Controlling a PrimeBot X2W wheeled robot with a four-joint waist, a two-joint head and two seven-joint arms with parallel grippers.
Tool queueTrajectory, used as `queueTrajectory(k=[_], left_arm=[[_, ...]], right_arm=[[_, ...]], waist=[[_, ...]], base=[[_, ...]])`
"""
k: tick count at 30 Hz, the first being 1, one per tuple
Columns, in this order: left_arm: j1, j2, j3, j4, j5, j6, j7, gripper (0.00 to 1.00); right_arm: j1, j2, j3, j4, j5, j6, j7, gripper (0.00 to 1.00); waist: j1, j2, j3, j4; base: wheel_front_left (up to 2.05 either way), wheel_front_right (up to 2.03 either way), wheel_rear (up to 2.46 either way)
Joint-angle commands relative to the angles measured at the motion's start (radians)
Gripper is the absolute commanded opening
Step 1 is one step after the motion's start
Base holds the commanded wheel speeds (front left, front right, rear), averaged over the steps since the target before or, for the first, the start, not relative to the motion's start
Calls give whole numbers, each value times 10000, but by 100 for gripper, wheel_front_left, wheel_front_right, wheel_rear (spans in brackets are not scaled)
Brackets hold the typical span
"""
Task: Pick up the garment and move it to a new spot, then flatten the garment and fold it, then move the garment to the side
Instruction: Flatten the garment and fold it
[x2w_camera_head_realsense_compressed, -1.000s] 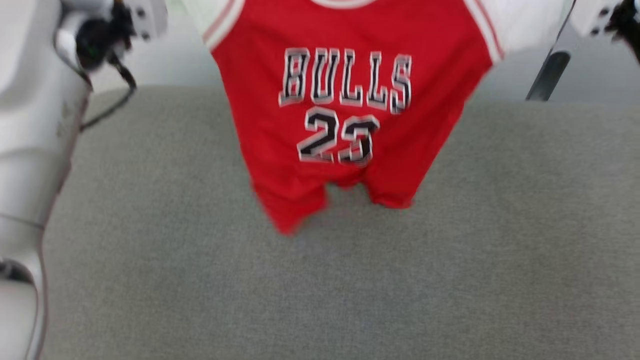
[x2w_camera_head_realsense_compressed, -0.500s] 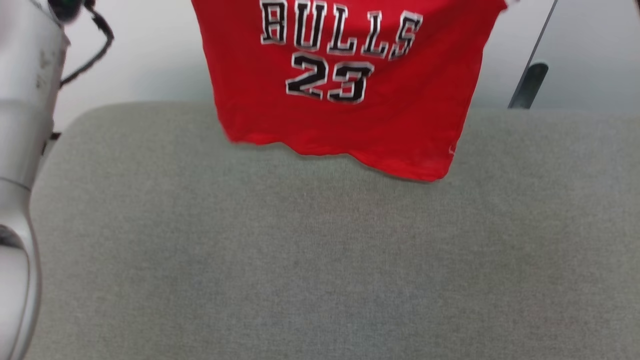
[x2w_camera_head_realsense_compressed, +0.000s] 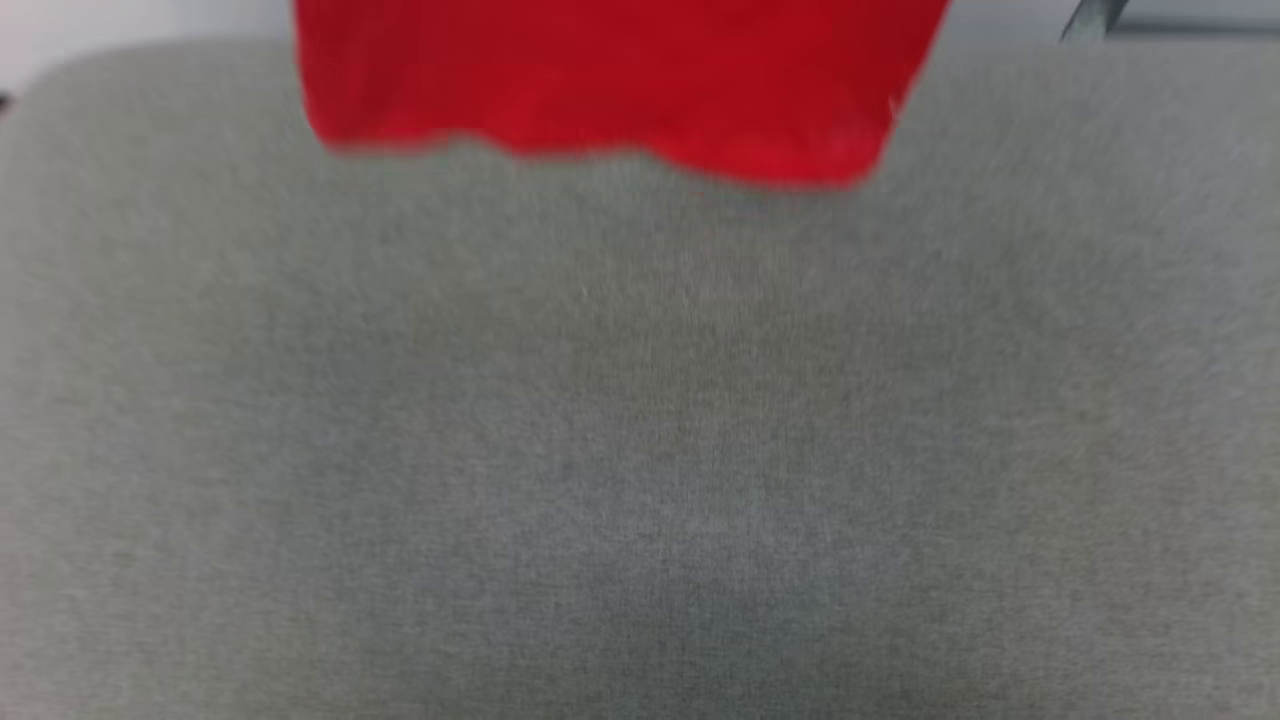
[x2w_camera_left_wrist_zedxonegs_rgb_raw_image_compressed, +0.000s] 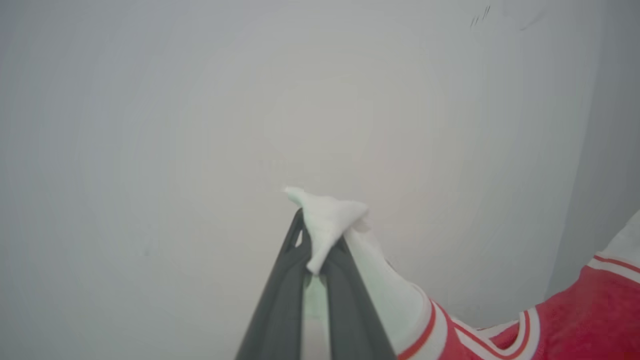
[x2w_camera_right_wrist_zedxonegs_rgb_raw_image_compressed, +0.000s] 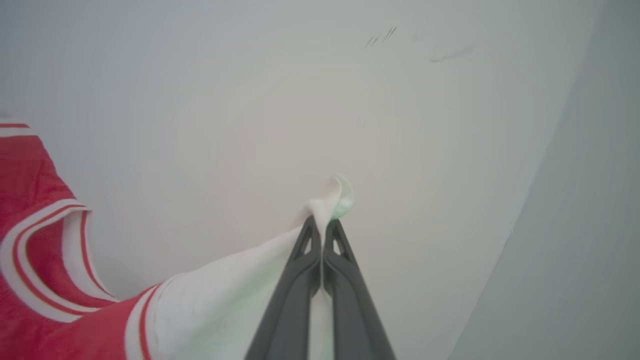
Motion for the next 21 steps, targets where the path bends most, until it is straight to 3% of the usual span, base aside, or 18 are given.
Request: queueTrajectory(k=[1, 10, 15, 21], left_arm=[[-477, -103, 64, 90, 50, 57, -301, 0], [-2151, -468, 387, 298, -125, -88, -1614, 0], [-2227, -630, 605, 373, -348, -211, -2169, 0], [-1538, -734, 680, 483, -476, -308, -2357, 0]], right_arm=[[-492, 12, -238, 163, -270, 4, -203, 0], [-1966, -383, -1753, -307, -2400, 4, -387, 0], [-1665, -453, -3185, -1039, -4122, 4, -372, 0], [-939, -156, -4473, -1358, -5784, 4, -375, 0]], waist=[[0, 0, 1751, -124], [0, 0, 3629, 556], [0, 0, 4448, 1103], [0, 0, 4687, 1533]], base=[[0, 0, 0], [0, 0, 0], [0, 0, 0], [0, 0, 0]])
